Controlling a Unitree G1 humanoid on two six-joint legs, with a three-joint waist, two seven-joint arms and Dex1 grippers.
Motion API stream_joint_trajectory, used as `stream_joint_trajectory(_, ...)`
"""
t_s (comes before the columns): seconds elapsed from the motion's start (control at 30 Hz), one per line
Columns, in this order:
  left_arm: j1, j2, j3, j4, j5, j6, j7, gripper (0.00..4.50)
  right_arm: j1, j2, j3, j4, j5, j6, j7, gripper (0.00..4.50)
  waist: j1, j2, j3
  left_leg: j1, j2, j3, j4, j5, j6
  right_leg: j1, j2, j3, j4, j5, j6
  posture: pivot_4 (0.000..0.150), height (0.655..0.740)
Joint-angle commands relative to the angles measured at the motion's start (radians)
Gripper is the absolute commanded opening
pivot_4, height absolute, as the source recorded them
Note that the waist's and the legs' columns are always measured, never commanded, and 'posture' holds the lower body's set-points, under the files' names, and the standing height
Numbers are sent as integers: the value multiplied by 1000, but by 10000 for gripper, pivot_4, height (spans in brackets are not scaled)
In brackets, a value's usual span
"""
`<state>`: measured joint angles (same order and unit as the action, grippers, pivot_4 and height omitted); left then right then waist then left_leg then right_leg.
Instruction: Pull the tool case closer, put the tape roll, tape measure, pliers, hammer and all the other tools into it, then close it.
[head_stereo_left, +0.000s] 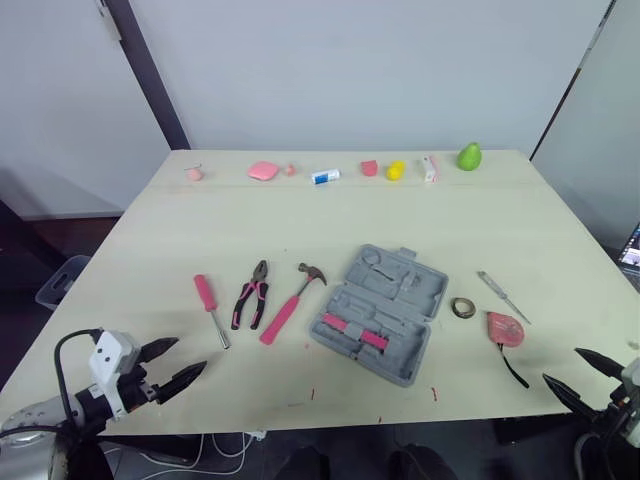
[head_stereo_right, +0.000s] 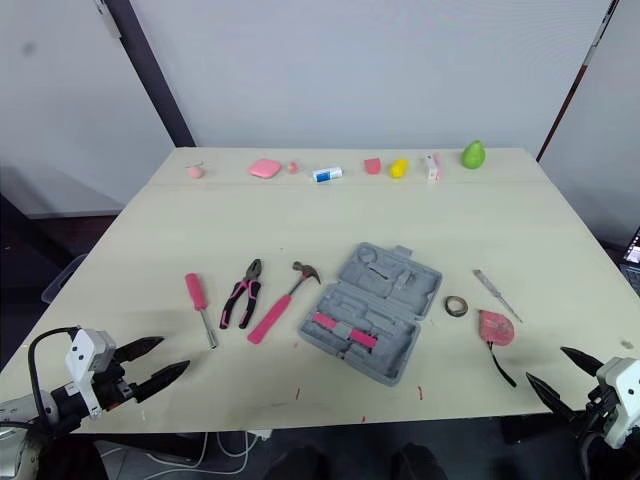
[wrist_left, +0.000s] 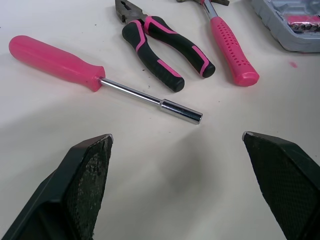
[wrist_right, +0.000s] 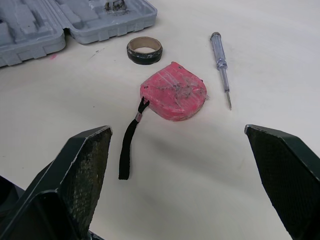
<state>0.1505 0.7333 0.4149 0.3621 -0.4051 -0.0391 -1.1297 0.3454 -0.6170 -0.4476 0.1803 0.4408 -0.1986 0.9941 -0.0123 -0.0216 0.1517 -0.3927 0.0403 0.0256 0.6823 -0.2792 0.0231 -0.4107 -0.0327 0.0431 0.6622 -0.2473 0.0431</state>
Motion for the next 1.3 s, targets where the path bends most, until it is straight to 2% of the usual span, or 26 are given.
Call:
stream_joint_trajectory(0.03, 7, 5, 15, -18, -11, -14, 0, 44228, -2, -6, -25, -8, 12, -10, -2, 45000, 0, 0, 0, 0, 0, 0, 0, 0, 0, 0, 0, 0, 0, 0, 0, 1500, 7400)
stream_joint_trajectory(0.37, 11, 13, 12, -24, -13, 3, 0, 44228, 5, -3, -19, -20, 11, -2, -5, 45000, 0, 0, 0, 0, 0, 0, 0, 0, 0, 0, 0, 0, 0, 0, 0, 1500, 7400)
stream_joint_trajectory(0.57, -61, 34, 23, 9, -36, 46, -13, 44228, 4, -5, -9, -37, 1, 16, -21, 45000, 1, 0, 0, 0, 0, 0, 0, 0, 0, 0, 0, 0, 0, 0, 0, 1500, 7400)
stream_joint_trajectory(0.8, -175, 74, -12, 29, -22, 86, -28, 44228, -7, 4, 29, -148, -13, 105, -95, 45000, -2, 0, 0, 0, -1, 0, 0, 0, 0, 0, 1, 0, 0, 0, 0, 1500, 7400)
stream_joint_trajectory(1.0, -442, 66, -174, 117, 66, 114, -57, 44228, -86, 5, 130, -328, -22, 283, -196, 45000, 8, 0, 0, -1, -2, -1, 2, 0, 0, 0, 2, -1, 1, 0, 0, 1500, 7400)
stream_joint_trajectory(1.1, -634, 23, -297, 246, 152, 90, -85, 44228, -152, 7, 195, -391, -38, 384, -246, 45000, 6, 0, 0, -2, -3, -2, 2, 0, 0, 0, 3, -1, 0, 2, 4, 1500, 7400)
stream_joint_trajectory(1.3, -913, -91, -431, 520, 274, 1, -113, 44228, -267, 1, 315, -420, -96, 526, -296, 45000, 8, -1, 0, -5, -3, -1, 3, 0, 0, 0, 6, -3, 0, 3, 4, 1500, 7400)
